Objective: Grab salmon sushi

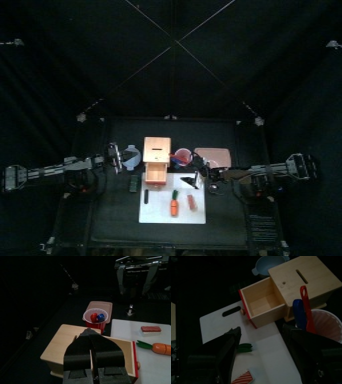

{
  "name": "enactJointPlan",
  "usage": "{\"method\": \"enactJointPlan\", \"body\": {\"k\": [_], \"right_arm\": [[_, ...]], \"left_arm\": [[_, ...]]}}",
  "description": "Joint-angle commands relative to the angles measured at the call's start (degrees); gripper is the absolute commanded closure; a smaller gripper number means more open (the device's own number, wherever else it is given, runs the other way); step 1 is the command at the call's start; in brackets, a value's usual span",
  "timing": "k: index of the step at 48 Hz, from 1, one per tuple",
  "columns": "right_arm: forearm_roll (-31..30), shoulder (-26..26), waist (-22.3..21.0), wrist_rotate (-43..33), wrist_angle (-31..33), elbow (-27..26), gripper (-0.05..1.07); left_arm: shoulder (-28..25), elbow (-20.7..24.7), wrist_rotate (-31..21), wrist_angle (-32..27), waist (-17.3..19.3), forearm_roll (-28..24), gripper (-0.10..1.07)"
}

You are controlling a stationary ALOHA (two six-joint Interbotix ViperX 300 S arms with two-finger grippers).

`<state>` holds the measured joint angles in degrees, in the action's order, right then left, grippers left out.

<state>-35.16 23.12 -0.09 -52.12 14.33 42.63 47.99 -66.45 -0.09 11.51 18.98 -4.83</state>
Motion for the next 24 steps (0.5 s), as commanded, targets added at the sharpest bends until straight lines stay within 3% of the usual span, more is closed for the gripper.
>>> {"method": "enactJointPlan", "body": {"k": [1,24], "right_arm": [[-0.4,1.3,-0.8,-0.1,-1.2,0.5,0.06],[4.9,2.8,-2.6,-1.0,-1.1,3.2,0.06]], "left_arm": [[-0.2,0.8,0.2,0.7,0.1,0.6,0.86],[-0.2,0.2,0.4,1.3,1.2,0.6,0.86]]}}
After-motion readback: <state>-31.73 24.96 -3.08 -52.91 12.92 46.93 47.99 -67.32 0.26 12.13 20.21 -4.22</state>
